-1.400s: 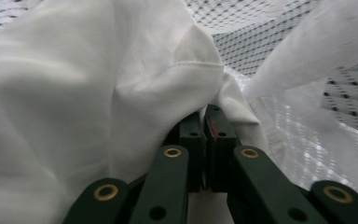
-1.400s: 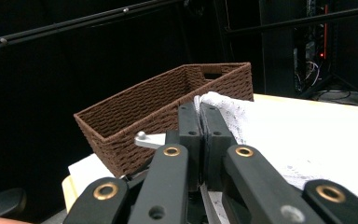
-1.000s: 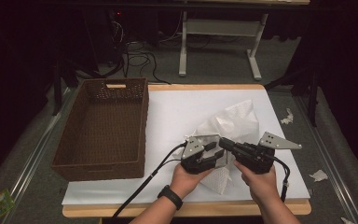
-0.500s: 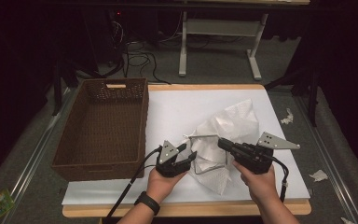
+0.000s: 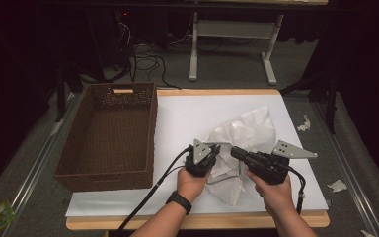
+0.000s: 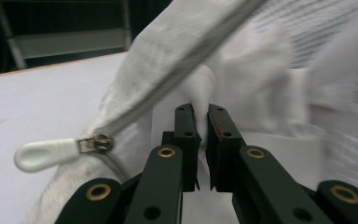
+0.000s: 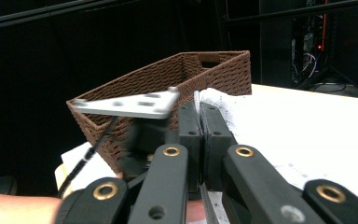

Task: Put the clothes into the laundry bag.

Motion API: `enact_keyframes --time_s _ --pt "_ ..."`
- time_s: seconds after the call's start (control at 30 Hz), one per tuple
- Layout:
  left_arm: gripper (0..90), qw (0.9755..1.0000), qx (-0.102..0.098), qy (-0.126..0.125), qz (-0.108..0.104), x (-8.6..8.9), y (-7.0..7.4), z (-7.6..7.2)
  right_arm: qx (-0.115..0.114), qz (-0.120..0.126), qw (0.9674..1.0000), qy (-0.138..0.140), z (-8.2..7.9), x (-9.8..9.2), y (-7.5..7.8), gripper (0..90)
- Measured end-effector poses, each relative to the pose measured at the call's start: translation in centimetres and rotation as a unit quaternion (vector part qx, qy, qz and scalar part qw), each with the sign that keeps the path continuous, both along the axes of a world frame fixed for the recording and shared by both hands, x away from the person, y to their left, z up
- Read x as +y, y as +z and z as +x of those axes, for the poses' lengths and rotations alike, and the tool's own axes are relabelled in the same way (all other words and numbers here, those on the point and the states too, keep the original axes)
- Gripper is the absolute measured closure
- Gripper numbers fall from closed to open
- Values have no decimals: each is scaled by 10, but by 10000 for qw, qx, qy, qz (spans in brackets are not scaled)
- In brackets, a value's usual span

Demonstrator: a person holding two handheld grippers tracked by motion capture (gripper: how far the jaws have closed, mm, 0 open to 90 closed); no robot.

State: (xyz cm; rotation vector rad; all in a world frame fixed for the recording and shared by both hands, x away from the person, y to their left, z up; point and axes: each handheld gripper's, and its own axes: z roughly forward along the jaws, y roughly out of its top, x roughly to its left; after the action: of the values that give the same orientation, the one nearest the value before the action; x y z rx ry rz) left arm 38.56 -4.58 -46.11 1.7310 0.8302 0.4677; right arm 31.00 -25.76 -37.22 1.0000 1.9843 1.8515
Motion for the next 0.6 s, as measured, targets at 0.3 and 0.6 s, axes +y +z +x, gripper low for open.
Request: enact_keyframes --time_s 0.3,0.6 --pt "744 9999 68 107 17 3 -3 6 40 -12 10000 21 1 -2 -3 895" --pt "511 9990 -5 -414 -138 56 26 -40 30 -57 10000 4 0 0 -3 895"
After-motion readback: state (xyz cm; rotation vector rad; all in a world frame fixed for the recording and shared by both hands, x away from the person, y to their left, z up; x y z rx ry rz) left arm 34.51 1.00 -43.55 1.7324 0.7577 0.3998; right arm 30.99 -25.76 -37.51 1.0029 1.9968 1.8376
